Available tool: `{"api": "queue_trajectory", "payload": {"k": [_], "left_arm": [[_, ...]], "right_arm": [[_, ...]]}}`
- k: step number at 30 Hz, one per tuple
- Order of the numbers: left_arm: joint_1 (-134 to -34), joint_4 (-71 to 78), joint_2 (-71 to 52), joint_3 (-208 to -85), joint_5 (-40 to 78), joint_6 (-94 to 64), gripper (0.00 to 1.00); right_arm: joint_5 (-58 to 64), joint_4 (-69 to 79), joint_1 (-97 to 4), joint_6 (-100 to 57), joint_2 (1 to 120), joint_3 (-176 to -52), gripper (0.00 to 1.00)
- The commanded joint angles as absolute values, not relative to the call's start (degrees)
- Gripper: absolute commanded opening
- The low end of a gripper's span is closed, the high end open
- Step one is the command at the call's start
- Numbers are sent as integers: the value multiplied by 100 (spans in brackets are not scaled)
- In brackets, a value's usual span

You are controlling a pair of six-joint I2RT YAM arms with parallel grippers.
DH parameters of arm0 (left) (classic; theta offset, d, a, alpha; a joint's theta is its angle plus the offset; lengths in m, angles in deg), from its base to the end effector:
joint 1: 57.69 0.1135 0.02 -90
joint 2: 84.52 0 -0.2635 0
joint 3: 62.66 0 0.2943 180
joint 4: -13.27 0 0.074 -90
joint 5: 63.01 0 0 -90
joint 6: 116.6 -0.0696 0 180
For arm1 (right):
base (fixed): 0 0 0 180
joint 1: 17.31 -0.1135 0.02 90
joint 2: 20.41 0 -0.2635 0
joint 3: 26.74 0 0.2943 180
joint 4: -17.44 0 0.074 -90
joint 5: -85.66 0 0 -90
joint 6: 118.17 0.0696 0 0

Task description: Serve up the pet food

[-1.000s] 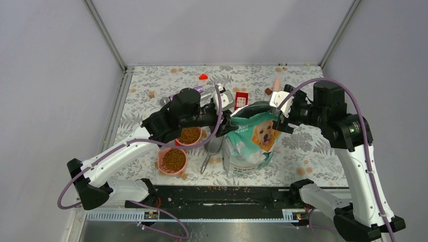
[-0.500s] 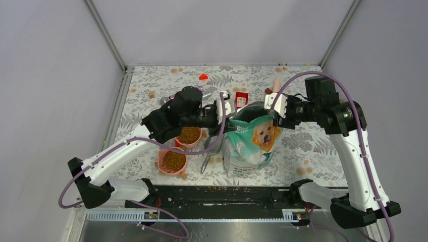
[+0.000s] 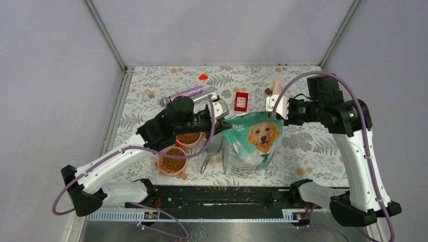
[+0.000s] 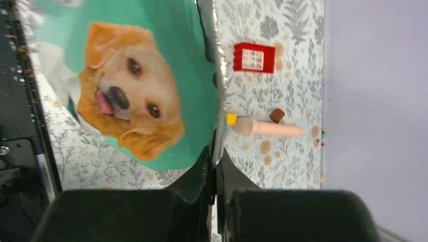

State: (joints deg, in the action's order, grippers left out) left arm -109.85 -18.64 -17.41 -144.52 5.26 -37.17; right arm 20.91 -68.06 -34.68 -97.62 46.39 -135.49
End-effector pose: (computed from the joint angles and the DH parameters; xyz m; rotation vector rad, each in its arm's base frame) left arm 0.1849 -0.2800 0.3903 1.2305 1.4968 -0.8468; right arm 0.2148 0.0983 0.4581 -1.6908 1.4750 0.0287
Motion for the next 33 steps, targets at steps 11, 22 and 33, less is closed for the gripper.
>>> {"api": "queue_trajectory", "payload": {"k": [11,22,33], "left_arm": [[-10739,-1133,-3001,-13693,1321,-3498,0],[-10742,-1406,-2688,-14194,243,-3896,0],[-10742,-1497,-2769,-14142,-39,-4040,0]], "right_arm": [[1345,-8165,-3359,-11088,3867,-13063,0],[3382,-6880,-3366,-10851,3644,-12532,39],[3930,-6333,-3366,-10335,3723,-12663,47]]}}
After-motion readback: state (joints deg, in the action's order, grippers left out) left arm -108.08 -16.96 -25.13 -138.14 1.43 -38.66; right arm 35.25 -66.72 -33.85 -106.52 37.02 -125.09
